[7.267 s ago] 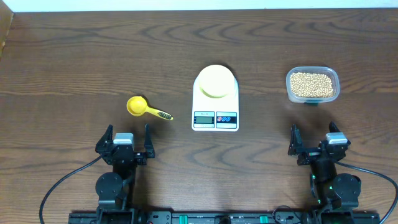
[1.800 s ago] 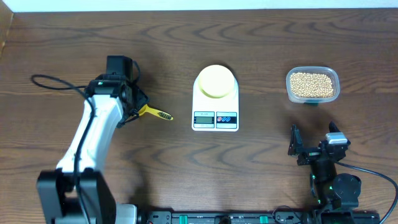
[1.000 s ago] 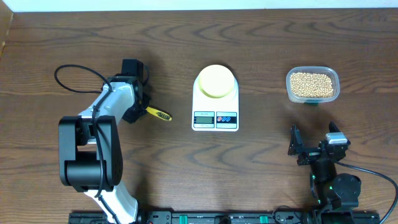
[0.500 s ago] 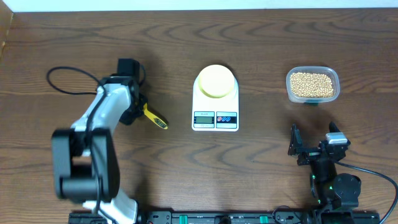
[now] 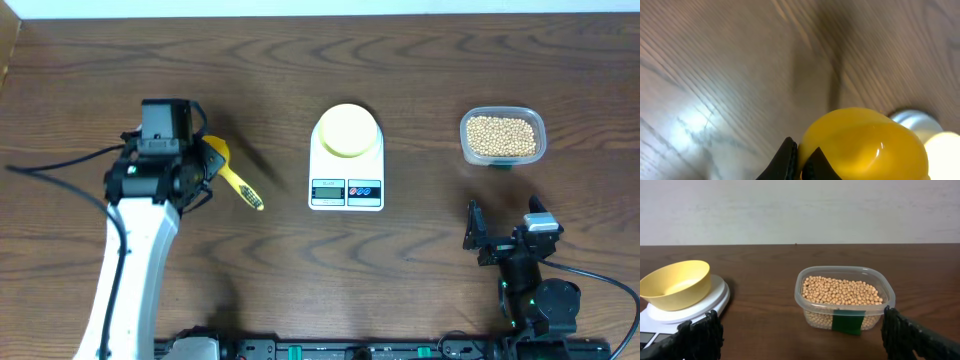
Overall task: Scoop item into bowl and weigh 50g on scale
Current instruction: 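Lift the yellow scoop with the left gripper and rotate it upright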
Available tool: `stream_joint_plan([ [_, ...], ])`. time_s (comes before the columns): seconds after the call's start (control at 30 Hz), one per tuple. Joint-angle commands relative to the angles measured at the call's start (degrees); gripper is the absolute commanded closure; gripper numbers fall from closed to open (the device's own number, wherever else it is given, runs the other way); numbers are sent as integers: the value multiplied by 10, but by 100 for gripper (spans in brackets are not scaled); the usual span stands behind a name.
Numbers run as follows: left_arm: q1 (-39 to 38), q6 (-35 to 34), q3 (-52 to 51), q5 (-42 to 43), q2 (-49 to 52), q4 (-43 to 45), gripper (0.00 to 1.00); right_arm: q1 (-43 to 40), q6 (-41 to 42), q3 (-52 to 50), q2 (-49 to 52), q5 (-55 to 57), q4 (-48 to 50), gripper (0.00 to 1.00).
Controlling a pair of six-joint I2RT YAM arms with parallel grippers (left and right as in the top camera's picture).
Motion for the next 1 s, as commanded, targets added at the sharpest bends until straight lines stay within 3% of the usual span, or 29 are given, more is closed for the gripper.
stream_joint_plan([
  [0.0, 3, 46, -4, 47, -26, -14, 93, -1, 0, -2, -3, -1, -1, 1],
  [0.37, 3, 76, -4, 111, -35, -52, 93, -1, 0, -2, -3, -1, -1, 1],
  [0.67, 3, -30, -4, 102, -35, -107, 93, -1, 0, -2, -3, -1, -1, 1],
  [0.97, 3, -31, -4, 102, -34, -122, 93, -1, 0, -2, -3, -3, 0, 1],
])
